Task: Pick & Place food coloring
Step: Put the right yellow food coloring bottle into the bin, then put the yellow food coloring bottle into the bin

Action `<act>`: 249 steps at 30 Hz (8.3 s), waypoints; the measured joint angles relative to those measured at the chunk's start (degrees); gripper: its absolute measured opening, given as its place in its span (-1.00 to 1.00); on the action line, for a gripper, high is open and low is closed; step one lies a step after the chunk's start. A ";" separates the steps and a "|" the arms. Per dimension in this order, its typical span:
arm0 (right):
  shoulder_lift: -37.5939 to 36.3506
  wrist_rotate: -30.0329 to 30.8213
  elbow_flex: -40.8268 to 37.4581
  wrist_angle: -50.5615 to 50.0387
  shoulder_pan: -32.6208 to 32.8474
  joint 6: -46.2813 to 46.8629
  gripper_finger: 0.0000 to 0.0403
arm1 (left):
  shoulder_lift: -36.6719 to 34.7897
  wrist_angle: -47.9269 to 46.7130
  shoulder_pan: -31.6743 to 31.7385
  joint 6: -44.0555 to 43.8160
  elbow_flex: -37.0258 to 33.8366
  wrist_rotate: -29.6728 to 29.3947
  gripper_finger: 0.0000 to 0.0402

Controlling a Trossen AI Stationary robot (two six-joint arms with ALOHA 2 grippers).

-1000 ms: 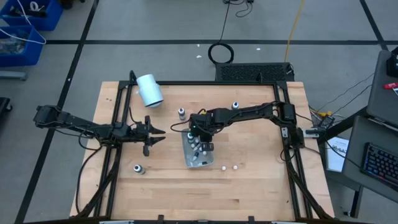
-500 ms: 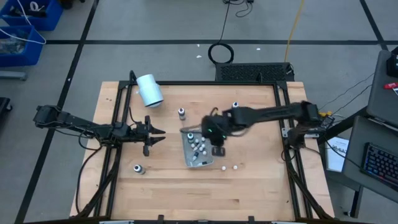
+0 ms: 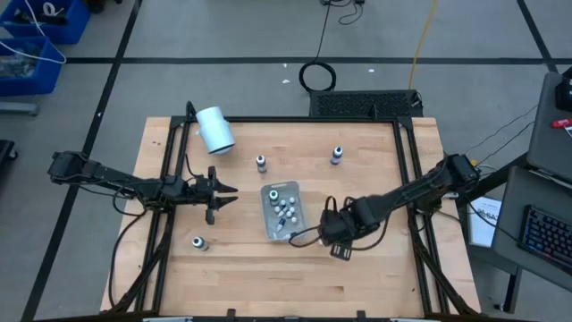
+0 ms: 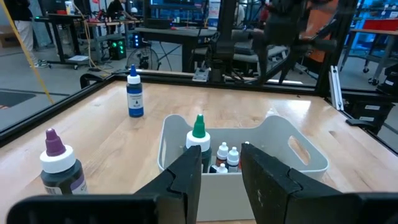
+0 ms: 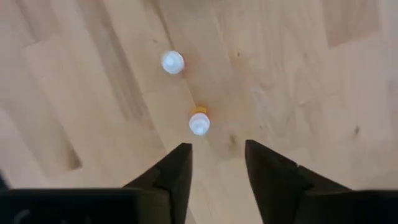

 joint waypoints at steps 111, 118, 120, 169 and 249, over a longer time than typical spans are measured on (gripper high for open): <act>10.10 -13.00 -1.89 32.86 -23.81 -53.74 -0.81 | 0.01 0.00 0.00 0.00 -0.02 0.02 -0.41; 10.08 -10.26 -2.03 32.01 -23.79 -54.04 -0.81 | -0.01 0.00 0.02 0.00 -0.02 0.00 -0.41; 10.11 -10.23 -2.03 31.72 -23.81 -54.17 -0.81 | 0.01 0.00 0.02 0.01 -0.02 0.00 -0.41; 1.84 -4.15 -2.05 20.11 -9.11 -35.85 -0.23 | 0.01 0.01 0.02 0.01 -0.02 0.00 -0.41; 3.64 -6.04 -17.74 39.27 -2.39 -20.53 -0.80 | -0.02 0.00 0.02 0.02 -0.02 0.00 -0.41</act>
